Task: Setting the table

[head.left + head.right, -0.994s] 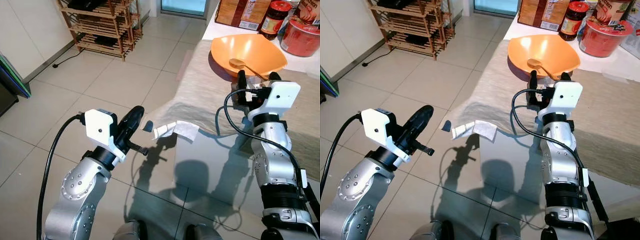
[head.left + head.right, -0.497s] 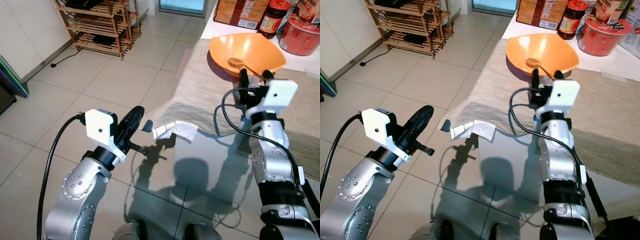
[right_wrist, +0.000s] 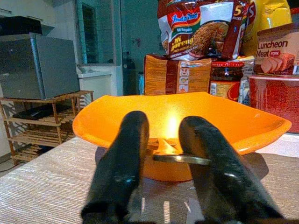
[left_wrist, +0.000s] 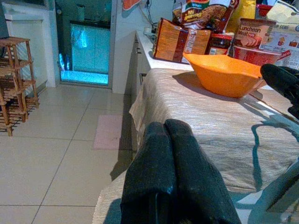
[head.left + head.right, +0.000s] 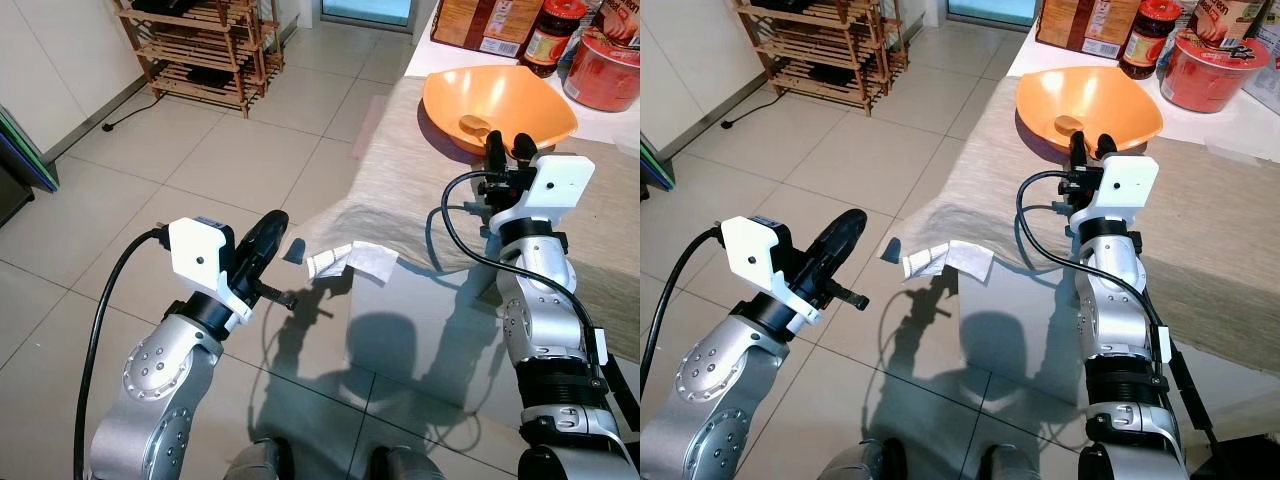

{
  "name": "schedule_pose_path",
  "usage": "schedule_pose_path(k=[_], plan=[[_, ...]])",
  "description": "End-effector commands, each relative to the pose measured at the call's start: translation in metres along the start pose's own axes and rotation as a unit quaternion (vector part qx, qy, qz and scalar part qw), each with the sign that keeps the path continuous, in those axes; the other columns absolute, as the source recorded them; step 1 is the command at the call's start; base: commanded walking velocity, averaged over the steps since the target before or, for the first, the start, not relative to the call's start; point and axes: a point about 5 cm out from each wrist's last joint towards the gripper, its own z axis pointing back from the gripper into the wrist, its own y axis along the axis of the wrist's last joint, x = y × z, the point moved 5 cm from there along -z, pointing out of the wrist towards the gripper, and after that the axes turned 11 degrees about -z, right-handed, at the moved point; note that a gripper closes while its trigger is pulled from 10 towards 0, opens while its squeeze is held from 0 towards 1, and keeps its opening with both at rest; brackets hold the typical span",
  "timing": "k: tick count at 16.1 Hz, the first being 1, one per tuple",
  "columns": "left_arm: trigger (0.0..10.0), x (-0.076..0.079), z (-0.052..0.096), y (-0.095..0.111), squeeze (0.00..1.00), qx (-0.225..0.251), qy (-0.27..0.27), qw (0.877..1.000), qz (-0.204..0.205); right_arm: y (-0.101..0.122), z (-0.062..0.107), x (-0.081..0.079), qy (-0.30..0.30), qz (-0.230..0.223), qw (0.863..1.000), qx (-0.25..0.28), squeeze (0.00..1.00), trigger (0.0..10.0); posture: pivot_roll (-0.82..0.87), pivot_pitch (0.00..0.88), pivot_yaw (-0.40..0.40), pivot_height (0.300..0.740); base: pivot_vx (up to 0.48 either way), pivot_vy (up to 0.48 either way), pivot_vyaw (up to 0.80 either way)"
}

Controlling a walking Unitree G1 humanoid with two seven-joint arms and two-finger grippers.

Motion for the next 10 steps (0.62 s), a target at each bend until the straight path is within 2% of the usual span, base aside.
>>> schedule_pose_path(k=[1,10], plan=[[10.0,0.0018,0.0013,0.0037,0.0,0.004,-0.001,1.0,0.0,0.003,-0.0024,-0.0021,0.007,-0.002,1.0,0.006,0.0,0.0,-0.02,0.171,0.049,0.74,0.0,0.0,0.0],[10.0,0.0003,-0.001,0.005,0.0,0.008,0.0,1.0,-0.001,0.0072,-0.0068,-0.0022,0.003,0.001,1.0,0.015,0.0,0.0,-0.02,0.157,0.049,0.74,0.0,0.0,0.0]])
